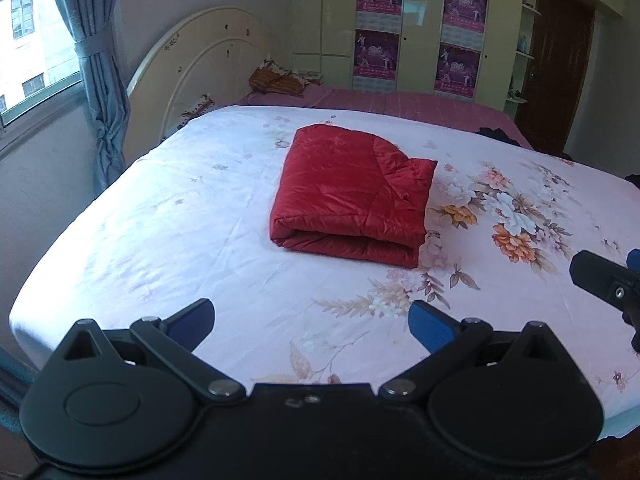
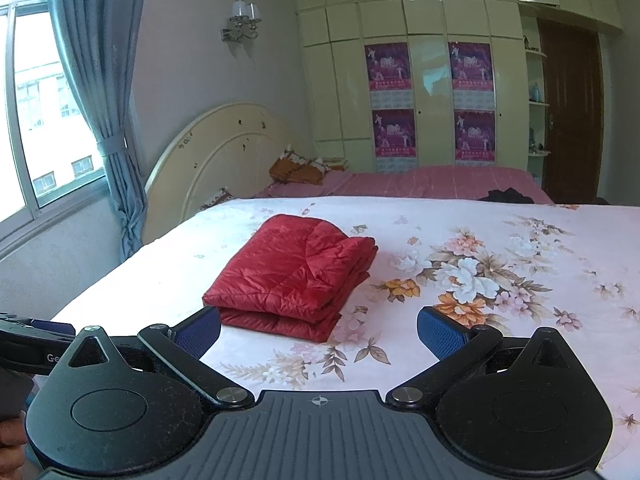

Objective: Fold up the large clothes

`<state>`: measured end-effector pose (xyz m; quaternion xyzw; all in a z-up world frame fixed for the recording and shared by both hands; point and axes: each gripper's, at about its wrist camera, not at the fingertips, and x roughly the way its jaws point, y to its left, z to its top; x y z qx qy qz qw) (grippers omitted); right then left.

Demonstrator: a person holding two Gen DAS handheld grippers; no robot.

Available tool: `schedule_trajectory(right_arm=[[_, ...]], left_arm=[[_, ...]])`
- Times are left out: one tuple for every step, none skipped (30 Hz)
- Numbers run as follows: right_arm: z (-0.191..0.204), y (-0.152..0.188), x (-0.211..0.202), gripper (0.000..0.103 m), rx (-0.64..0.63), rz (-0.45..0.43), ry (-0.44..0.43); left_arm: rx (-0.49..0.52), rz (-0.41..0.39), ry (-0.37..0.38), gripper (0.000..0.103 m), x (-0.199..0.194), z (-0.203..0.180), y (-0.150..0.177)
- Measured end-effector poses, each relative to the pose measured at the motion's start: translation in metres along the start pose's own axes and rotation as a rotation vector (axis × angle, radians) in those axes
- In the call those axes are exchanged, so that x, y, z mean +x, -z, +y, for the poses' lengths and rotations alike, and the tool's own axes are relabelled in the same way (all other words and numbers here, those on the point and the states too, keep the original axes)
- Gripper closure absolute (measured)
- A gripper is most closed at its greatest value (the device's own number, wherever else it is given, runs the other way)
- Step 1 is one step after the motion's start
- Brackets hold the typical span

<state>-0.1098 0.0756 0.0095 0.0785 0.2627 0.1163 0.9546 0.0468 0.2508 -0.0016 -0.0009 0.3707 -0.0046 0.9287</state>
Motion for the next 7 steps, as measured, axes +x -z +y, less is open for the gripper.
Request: schedule_trajectory(right_arm=[[-0.002,0.000,0.003,0.000,0.003,0.003,0.002],[-0.003,0.000,0.006,0.000,0.005,0.007,0.003],[-0.006,0.000,0.010,0.000,0.008,0.011,0.007],[-0.008,0.000,0.014,0.000,0.011,0.016,0.010],[-0.011,0.000,0.018,0.000,0.014,0.021,0.014],[-0.015,0.001,0.023,0.000,0.018,0.029,0.022],[-0.019,0.001,0.027,0.000,0.021,0.035,0.030]], left_arm=[[0.000,-0.002,0.010,0.001,0.003,0.000,-0.001],[0.001,-0.006,0.014,0.002,0.006,-0.001,-0.002],[-0.001,-0.005,0.008,0.002,0.010,-0.001,-0.003],[-0.001,-0.001,0.001,0.002,0.015,-0.001,-0.006],[-0.001,-0.001,-0.003,0.001,0.021,0.000,-0.008],[-0.002,-0.007,-0.006,0.000,0.028,0.001,-0.012],[-0.005,-0.013,-0.009,0.000,0.036,0.004,-0.015]])
